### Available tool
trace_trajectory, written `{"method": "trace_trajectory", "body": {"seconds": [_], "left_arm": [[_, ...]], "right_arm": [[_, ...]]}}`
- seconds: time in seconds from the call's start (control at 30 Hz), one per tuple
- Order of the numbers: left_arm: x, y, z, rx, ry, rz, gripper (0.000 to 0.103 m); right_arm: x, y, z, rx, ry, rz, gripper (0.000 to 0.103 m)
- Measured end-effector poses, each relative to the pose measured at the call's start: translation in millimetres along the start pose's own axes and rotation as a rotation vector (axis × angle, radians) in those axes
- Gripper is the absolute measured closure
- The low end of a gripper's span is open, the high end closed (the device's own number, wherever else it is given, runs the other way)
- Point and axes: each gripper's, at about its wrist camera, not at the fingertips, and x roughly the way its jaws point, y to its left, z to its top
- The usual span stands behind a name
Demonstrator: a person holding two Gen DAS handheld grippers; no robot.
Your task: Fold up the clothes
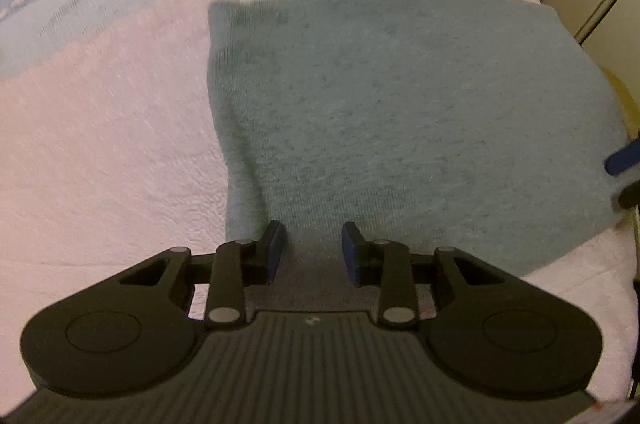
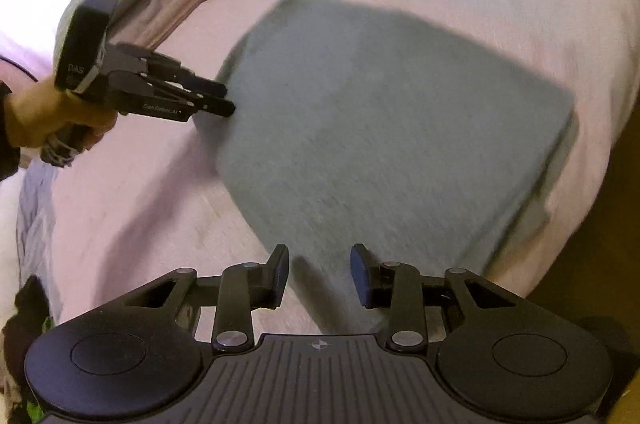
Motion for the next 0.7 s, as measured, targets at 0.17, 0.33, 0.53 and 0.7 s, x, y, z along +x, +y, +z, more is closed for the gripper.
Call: {"method": "trace_trajectory", "body": {"seconds": [0.17,0.33,0.53,0.7], "left_arm": [[-14.4,2.7,-9.6,-0.010,-0.011,0.037,0.073],[-53.3,0.3,-30.2,-0.074,0.020,0.123,0.076],[-105.8,-29.2,-50.0,-0.245,-0.011,0.119,0.075],[-132.4,-60.7,-55.4,-0.453,-0.044,0.129,0.073]], "right_arm": [[-11.5,10.1,-9.9,-0.060,-0.018,-0.047,0.072],[-33.9,26.2,-7.6,-0.021,0.011,-0.168,0.064],[-73.6,31.5,1.2,-0.013,0.011,-0.191,0.042],[-86.1,28.8,29.0,-0.079,0.063,-0.184,0.042]]}}
